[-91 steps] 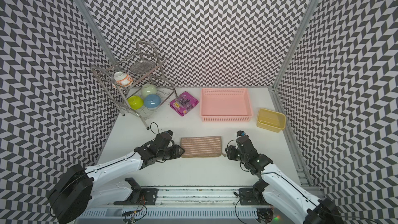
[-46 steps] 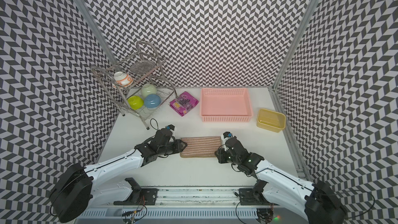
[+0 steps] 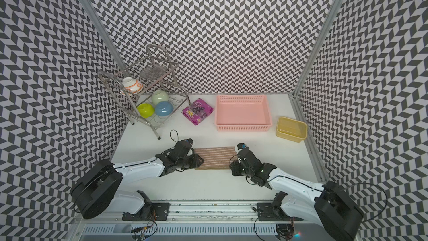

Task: Fold the square dishcloth
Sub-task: Smooth out the cleaning item at the center of the board.

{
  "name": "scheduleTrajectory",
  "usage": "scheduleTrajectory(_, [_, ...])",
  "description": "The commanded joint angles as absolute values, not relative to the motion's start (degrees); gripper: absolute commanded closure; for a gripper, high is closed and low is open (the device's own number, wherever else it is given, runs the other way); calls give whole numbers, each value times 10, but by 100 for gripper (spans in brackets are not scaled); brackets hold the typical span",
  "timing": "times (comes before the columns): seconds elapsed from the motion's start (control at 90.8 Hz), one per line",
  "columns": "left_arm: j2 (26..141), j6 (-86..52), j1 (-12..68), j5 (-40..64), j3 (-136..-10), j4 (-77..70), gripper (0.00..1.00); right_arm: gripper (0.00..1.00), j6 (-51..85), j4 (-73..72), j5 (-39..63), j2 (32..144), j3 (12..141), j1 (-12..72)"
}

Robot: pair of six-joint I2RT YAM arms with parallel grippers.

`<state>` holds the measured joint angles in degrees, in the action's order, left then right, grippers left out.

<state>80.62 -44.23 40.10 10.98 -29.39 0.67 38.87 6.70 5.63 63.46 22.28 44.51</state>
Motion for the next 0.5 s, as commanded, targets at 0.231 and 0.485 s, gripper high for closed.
scheduleTrajectory(0.231, [821,-424,392,83,-272,-4,68,86,405,32,-5,680,200,447])
scheduleTrajectory(0.485, [844,-415,385,83,-274,-13,68,88,397,41,-12,683,204,439])
